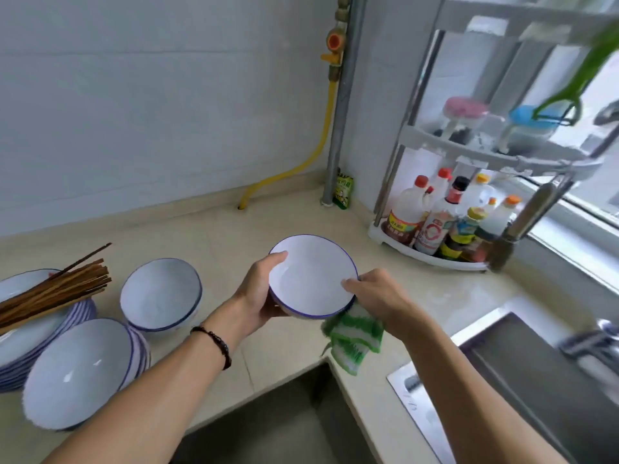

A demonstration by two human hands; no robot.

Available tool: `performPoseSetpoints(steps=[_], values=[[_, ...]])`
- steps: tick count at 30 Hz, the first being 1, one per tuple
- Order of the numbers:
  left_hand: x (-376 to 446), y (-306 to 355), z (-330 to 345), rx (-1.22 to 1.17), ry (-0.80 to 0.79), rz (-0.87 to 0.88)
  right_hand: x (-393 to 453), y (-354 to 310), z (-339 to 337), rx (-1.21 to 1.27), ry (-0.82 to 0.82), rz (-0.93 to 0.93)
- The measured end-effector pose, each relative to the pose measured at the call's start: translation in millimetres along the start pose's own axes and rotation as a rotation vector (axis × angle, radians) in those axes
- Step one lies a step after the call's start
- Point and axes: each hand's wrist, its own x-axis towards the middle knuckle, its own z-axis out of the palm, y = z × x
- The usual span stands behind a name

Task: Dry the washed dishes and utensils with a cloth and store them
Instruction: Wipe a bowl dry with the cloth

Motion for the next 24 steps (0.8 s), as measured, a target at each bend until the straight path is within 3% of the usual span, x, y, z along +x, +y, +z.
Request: performPoseSetpoints(steps=[8,15,19,24], values=[[-20,-57,157,0.407,0.072,0.103,-82,132,-116,0.372,0.271,0.172],[-17,-107,250,1.144,0.080,0.389,-132,204,-178,0.682,0.388,0.379],[-18,-114,277,1.301,0.055,0.473,-141,223,-190,0.848,0.430,0.383],[-19,-114,300,1.438,0.025,0.551,-145,231,-202,0.852,0.490,0.314]])
